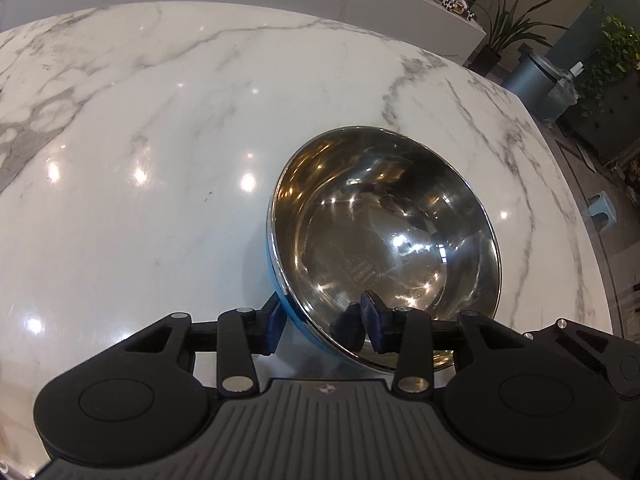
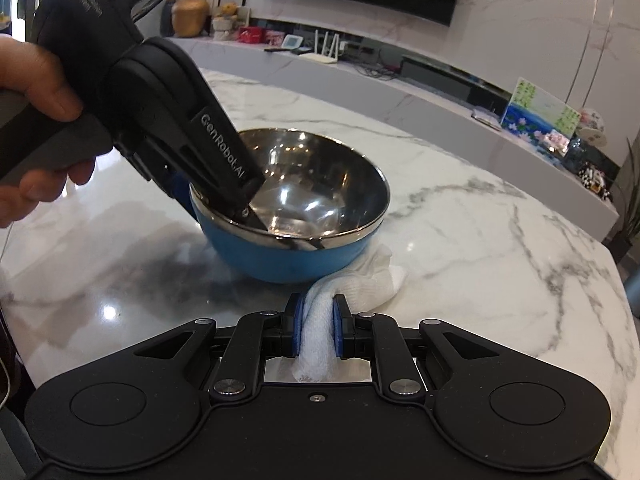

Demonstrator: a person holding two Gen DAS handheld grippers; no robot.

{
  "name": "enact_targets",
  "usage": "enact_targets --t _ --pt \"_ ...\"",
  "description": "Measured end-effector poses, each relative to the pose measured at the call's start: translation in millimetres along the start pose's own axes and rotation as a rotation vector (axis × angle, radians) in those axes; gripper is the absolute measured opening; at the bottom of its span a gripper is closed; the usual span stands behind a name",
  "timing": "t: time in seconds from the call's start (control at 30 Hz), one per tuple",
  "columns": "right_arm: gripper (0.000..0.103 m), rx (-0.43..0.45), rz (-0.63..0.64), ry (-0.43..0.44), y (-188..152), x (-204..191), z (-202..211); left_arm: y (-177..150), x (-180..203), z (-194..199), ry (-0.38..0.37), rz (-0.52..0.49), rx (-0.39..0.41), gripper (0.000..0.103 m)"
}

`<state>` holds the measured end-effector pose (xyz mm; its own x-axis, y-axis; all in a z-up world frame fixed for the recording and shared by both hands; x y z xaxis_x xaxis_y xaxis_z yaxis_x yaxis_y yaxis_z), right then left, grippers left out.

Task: Clean bowl
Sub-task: 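Keep gripping the rim with the left tool while the right tool wipes the blue wall, then open the left tool to release the bowl rim and pull it back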

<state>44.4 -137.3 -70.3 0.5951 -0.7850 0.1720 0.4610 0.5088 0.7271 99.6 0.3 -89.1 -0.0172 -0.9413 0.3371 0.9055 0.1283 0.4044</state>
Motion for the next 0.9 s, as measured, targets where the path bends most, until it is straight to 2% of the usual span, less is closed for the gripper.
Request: enact_targets --t 0.1,0.2,0.43,0.53,0.9 --pt "0.013 0.003 -0.008 -0.014 0.6 4.2 -0.5 2.5 -0.5 1.2 -0.01 -0.005 0.012 0.031" --pt "0.013 0.016 -0.026 -0.04 1.8 10.9 0.4 4.7 0.2 0.4 -0.017 -0.011 0.019 0.029" --pt "0.013 0.134 -0.084 -0.125 15.1 34.2 20.7 9.4 1.2 -2.7 -0.009 -0.026 0.038 0.028" --pt "0.013 0.163 -0.087 -0.127 18.1 37.1 25.6 11.1 4.2 -3.8 -0.006 -0.05 0.049 0.027" --pt "0.013 0.099 -0.061 -0.096 10.3 24.4 18.8 10.7 6.5 -3.2 0.002 -0.07 0.054 0.027"
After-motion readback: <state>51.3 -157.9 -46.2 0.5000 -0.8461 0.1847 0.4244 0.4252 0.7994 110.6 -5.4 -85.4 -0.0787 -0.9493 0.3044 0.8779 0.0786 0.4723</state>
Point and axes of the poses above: each gripper's, at about its wrist camera, not at the fingertips, and z roughly against the way its jaws point, x to its right, y to its top, the point moved 8 cm from there along -z, roughly the way its jaws point, and after that the axes turned 2 degrees about -y, right-handed, at the moved point
